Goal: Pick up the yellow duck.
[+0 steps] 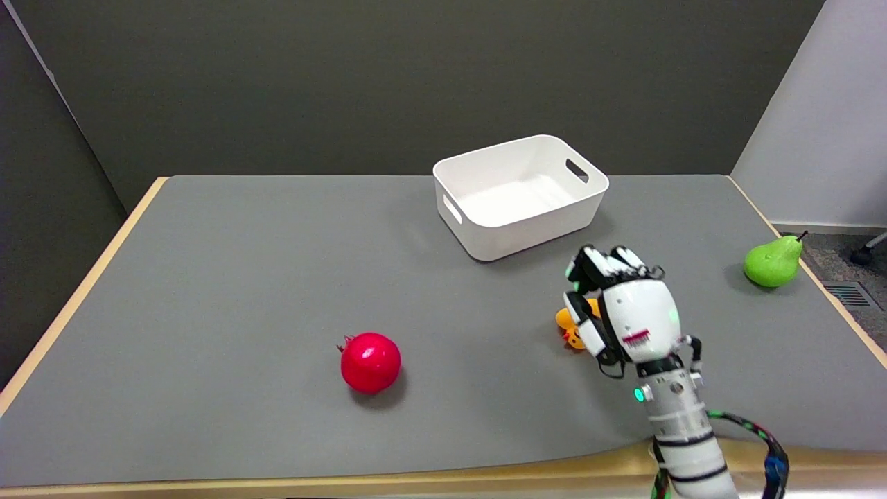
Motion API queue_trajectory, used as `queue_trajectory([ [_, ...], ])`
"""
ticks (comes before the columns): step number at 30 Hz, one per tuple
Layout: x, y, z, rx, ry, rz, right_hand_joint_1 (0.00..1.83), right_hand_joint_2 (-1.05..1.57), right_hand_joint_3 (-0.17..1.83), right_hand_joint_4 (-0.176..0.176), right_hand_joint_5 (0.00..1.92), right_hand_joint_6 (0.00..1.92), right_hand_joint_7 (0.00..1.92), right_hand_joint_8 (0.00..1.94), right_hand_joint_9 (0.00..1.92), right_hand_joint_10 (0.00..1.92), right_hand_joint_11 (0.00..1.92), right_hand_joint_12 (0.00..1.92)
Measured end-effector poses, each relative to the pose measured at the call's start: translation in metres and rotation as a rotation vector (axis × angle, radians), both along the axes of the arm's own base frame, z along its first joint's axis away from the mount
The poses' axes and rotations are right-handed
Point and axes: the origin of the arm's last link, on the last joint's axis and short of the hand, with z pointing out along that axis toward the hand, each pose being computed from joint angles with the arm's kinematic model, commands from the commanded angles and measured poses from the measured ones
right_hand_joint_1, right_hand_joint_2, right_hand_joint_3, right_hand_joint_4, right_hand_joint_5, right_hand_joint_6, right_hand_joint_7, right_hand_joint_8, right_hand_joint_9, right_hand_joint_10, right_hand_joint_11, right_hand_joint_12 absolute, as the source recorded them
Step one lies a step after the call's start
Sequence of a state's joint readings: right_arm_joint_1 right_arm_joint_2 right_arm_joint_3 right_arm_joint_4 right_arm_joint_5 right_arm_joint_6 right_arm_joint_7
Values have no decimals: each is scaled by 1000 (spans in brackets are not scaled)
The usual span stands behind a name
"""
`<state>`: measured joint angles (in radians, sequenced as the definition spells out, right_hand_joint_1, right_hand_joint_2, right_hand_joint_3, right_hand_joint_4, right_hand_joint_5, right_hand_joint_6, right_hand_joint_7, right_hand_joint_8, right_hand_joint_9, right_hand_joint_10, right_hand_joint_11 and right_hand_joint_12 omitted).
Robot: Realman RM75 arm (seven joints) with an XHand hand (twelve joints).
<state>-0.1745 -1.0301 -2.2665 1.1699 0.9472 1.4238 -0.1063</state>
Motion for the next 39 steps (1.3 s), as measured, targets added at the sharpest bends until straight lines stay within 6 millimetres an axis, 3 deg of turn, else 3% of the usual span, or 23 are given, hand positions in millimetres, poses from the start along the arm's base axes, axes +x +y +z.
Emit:
queue_trajectory([
  [8,19,-34,-4,44,41,18,1178,1285,23,-176,472,1565,844,1421,776,1304,436,1921],
  [12,27,-43,-5,52,50,29,1179,1284,19,-176,469,1576,840,1382,741,1271,455,1785],
  [13,29,-45,-5,52,51,33,1115,1174,197,-166,474,1486,829,1319,720,1279,446,1767],
  [14,30,-46,-4,51,49,37,958,914,616,-141,482,1271,799,1174,676,1305,404,1757],
  [15,31,-46,-4,50,48,39,857,747,886,-125,486,1130,779,1079,647,1320,378,1748],
  [18,33,-46,-3,45,44,44,830,737,884,-116,479,1085,765,1061,622,1298,377,1685],
  [25,29,-26,0,20,31,45,768,712,884,-102,467,994,724,1002,578,1263,311,1569],
  [34,7,18,0,-37,2,2,709,667,900,-75,388,729,608,795,458,1139,126,1358],
  [39,-8,47,1,-78,-23,-43,617,628,890,-55,271,515,410,550,253,900,14,1230],
])
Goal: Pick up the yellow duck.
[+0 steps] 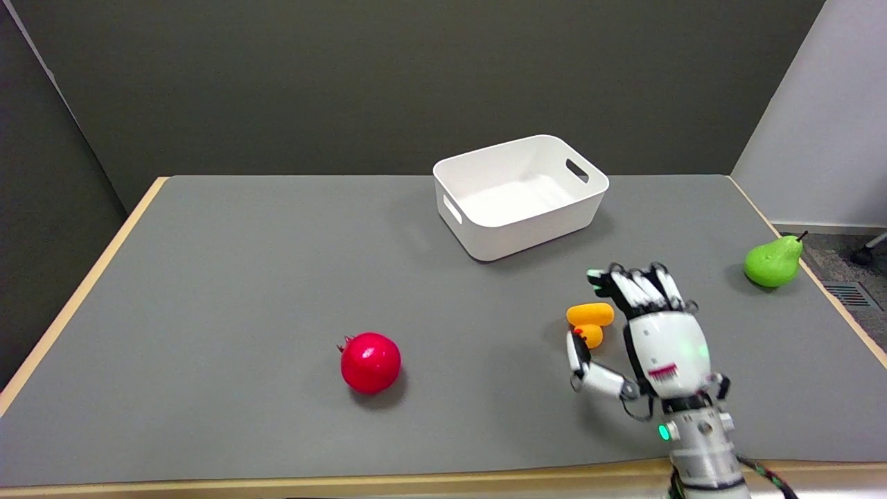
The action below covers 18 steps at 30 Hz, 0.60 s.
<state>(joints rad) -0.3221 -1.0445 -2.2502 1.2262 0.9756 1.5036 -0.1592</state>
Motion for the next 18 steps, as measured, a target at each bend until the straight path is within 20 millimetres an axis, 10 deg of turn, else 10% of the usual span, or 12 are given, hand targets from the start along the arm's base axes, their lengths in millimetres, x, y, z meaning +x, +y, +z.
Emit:
queue_trajectory([
  [18,-10,77,12,-117,-8,-65,503,589,948,-50,222,480,301,497,134,761,-1,1107],
])
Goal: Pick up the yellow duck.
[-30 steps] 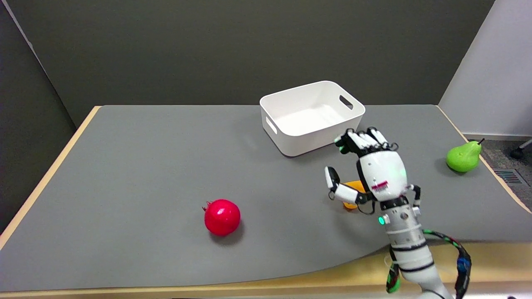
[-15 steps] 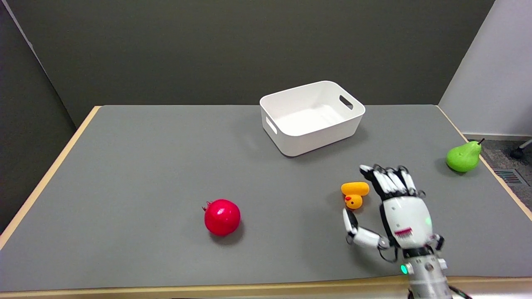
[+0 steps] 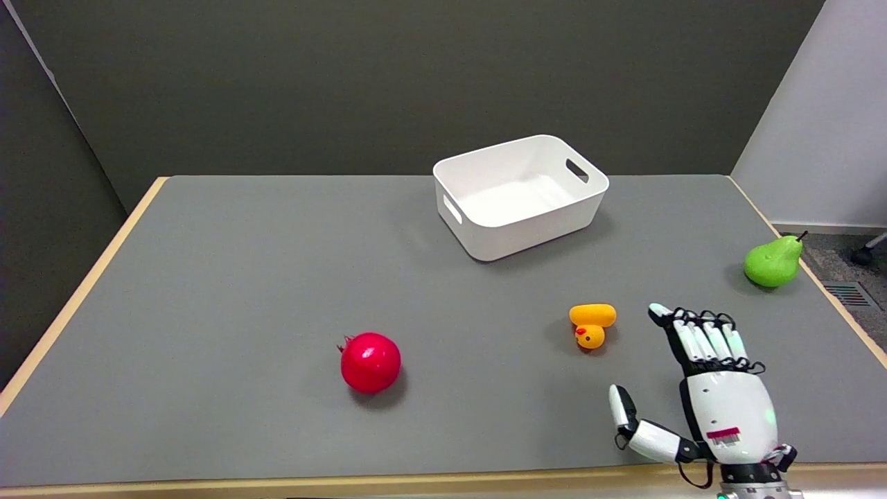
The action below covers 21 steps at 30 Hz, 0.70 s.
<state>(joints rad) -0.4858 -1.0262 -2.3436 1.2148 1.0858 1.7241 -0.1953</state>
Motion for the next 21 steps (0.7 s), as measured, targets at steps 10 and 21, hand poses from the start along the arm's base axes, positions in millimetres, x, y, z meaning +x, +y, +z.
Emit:
queue_trajectory([
  [10,14,-6,-5,40,50,-1,505,583,938,-49,218,476,296,491,143,770,-1,1120],
  [21,8,-41,8,58,75,-134,526,576,940,-66,180,449,239,472,107,753,-1,1098],
])
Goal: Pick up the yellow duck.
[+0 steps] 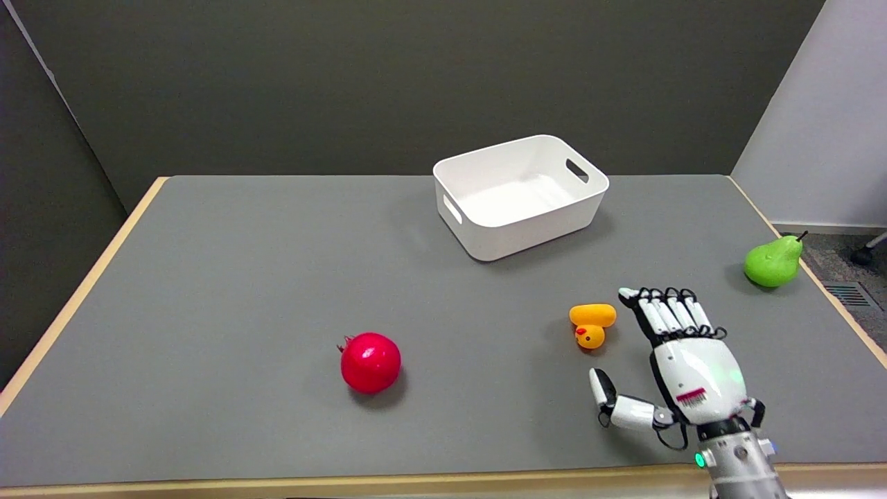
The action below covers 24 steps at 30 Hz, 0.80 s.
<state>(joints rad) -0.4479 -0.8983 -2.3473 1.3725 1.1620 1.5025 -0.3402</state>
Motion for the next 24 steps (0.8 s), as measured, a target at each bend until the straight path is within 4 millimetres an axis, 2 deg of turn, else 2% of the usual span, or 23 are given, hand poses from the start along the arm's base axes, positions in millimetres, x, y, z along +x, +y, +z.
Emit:
queue_trajectory([
  [7,-2,-24,20,-28,25,-88,527,574,940,-67,173,442,228,463,102,748,-1,1098],
  [14,-2,-41,35,-52,36,-146,528,575,940,-67,170,440,225,460,99,746,-1,1097],
  [24,-5,-55,41,-45,28,-212,529,576,941,-68,168,438,223,457,98,745,-1,1094],
])
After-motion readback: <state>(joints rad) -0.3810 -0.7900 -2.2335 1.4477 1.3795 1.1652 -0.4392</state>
